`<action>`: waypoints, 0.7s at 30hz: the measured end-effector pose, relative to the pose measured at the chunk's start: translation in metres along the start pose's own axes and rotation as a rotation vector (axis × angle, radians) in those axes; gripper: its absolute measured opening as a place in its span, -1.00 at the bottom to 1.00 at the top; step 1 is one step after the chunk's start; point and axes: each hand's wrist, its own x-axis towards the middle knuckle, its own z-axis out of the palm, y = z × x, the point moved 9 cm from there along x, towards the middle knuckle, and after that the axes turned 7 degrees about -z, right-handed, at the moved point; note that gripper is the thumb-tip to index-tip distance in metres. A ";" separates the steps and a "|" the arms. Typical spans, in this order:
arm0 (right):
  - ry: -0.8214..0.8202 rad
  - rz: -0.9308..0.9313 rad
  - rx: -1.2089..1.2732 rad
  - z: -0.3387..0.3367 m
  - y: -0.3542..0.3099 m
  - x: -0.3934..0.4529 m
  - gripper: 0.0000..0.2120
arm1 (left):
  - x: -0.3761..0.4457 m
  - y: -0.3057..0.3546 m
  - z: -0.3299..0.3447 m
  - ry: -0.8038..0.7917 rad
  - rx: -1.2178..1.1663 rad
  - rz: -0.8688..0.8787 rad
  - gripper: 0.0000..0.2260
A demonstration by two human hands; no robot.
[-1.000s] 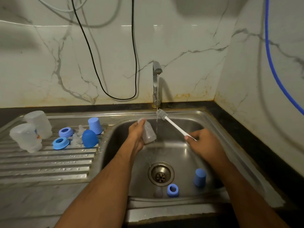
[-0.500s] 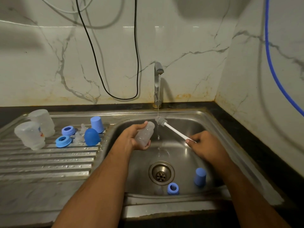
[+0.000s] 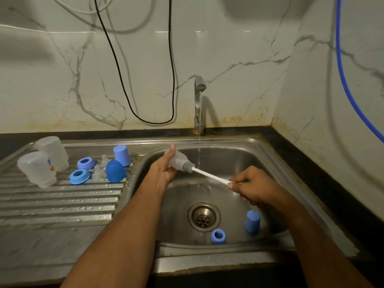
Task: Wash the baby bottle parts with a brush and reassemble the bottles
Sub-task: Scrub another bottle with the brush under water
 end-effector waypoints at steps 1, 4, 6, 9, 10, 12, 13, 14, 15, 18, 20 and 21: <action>0.008 -0.023 -0.026 0.002 -0.003 0.001 -0.84 | 0.000 -0.002 0.002 -0.003 0.015 -0.004 -0.48; 0.076 -0.115 -0.095 0.003 -0.015 0.003 -0.79 | -0.002 -0.004 0.006 0.019 0.042 -0.013 -0.56; 0.083 -0.168 -0.093 0.007 -0.024 0.003 -0.82 | -0.002 -0.003 0.008 0.019 0.028 0.004 -0.54; 0.047 -0.237 -0.097 0.021 -0.037 0.003 -0.83 | -0.003 -0.002 0.008 0.024 -0.022 0.011 -0.54; 0.050 -0.247 -0.118 0.024 -0.040 0.003 -0.84 | -0.003 0.000 0.009 0.024 -0.037 0.023 -0.53; 0.090 -0.239 -0.194 0.026 -0.042 0.006 -0.82 | 0.000 0.005 0.010 0.024 -0.039 0.060 -0.44; 0.107 -0.224 -0.234 0.025 -0.041 0.008 -0.81 | -0.001 0.006 0.014 0.005 -0.024 0.074 -0.43; 0.118 -0.209 -0.270 0.025 -0.042 0.009 -0.79 | -0.004 0.006 0.018 -0.011 -0.007 0.087 -0.48; 0.123 -0.190 -0.300 0.025 -0.042 0.009 -0.78 | -0.005 0.005 0.022 -0.034 0.015 0.094 -0.56; 0.157 -0.157 -0.372 0.023 -0.045 0.007 -0.78 | -0.007 0.000 0.033 -0.078 0.065 0.103 -0.65; 0.181 -0.172 -0.404 0.022 -0.049 0.004 -0.82 | -0.007 0.001 0.037 -0.086 0.076 0.112 -0.61; 0.184 -0.183 -0.412 0.022 -0.050 0.003 -0.84 | -0.007 0.001 0.037 -0.076 0.086 0.118 -0.60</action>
